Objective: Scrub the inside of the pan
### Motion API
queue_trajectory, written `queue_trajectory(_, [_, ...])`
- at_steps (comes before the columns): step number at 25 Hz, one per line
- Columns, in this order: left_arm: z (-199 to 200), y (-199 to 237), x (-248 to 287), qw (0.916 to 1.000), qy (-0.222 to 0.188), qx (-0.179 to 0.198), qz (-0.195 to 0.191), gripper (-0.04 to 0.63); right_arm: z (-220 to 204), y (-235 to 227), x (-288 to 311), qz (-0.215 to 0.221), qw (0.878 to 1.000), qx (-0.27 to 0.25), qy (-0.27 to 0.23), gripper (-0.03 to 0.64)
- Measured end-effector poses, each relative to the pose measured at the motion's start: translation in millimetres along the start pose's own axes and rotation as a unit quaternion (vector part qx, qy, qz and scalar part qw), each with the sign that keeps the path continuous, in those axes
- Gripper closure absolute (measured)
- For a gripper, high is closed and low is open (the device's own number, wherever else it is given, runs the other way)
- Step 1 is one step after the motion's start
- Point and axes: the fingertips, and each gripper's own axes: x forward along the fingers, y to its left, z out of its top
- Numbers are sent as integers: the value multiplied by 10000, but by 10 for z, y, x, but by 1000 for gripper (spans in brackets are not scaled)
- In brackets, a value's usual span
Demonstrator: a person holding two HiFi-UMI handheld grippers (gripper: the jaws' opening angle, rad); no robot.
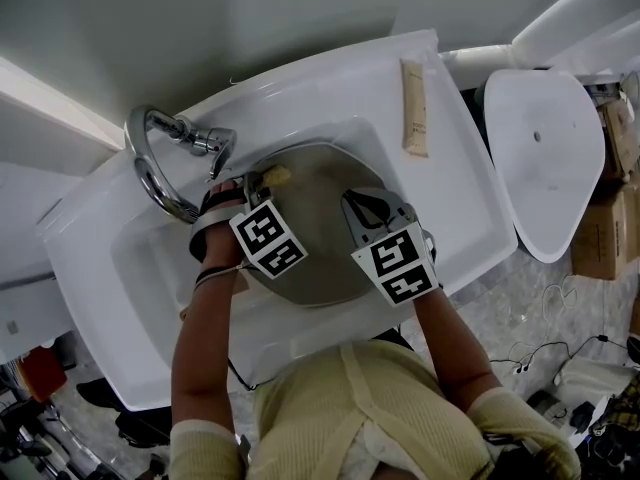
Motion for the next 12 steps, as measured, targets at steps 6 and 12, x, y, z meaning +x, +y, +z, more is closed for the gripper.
queue_trajectory(6, [-96,-111,5,9995,244,13,-189,474,-11,37,-63,-44,10000,13,-15,588])
queue_trajectory(12, [-220,-188,-27,9984,385,-74,-411,476,-25,69,-115,-76,10000,48,-33,588])
